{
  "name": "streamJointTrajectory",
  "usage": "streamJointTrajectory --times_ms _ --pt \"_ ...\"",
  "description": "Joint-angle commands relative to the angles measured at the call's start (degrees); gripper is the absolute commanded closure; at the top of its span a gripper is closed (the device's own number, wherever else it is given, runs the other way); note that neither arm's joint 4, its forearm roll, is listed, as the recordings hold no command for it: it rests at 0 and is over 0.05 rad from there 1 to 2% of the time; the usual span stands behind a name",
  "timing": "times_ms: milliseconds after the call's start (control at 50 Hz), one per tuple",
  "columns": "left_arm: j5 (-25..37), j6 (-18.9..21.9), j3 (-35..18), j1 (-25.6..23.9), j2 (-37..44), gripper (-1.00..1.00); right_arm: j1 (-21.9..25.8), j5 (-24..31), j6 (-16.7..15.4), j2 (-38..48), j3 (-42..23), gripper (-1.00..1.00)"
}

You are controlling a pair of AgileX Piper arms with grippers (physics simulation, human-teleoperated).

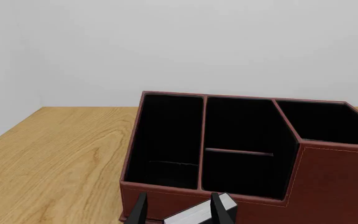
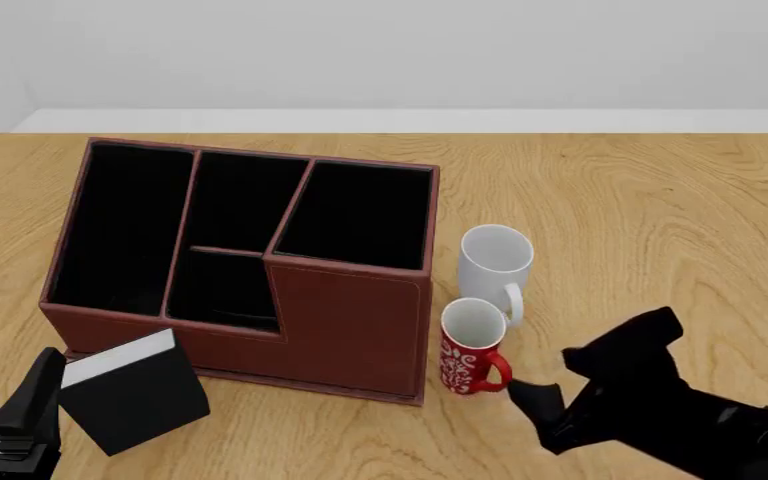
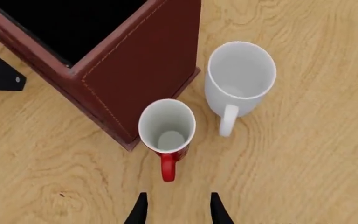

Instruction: Pick up the red mug and place it to the right of the caddy.

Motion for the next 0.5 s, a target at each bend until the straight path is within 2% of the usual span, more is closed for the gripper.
streamJointTrajectory --times_ms 20,220,300,320,360,380,400,460,480,500 --pt "0.00 0.00 0.00 0.00 0.00 -1.00 -0.69 6.86 -0.89 -6.71 -2.16 -1.00" --pt "0.00 0.00 0.00 0.00 0.00 -1.00 -1.35 12.89 -1.46 -14.71 -4.77 -1.00" --pt "0.00 0.00 0.00 0.00 0.00 -1.00 -2.27 14.67 -2.71 -16.60 -5.16 -1.00" --pt "0.00 0.00 0.00 0.00 0.00 -1.00 -2.30 15.31 -1.94 -17.68 -5.49 -1.00" --pt "0.00 0.00 0.00 0.00 0.00 -1.00 -2.37 15.98 -2.99 -18.14 -5.66 -1.00" --pt "0.00 0.00 0.00 0.00 0.00 -1.00 -2.21 16.50 -1.89 -19.49 -6.05 -1.00" --pt "0.00 0.00 0.00 0.00 0.00 -1.00 -2.81 16.50 -3.27 -19.80 -5.99 -1.00" --pt "0.00 0.00 0.00 0.00 0.00 -1.00 -3.28 17.26 -2.74 -21.81 -6.48 -1.00" --pt "0.00 0.00 0.00 0.00 0.00 -1.00 -3.79 17.29 -3.70 -22.10 -6.35 -1.00" --pt "0.00 0.00 0.00 0.00 0.00 -1.00 -3.46 17.83 -1.85 -24.24 -6.70 -1.00"
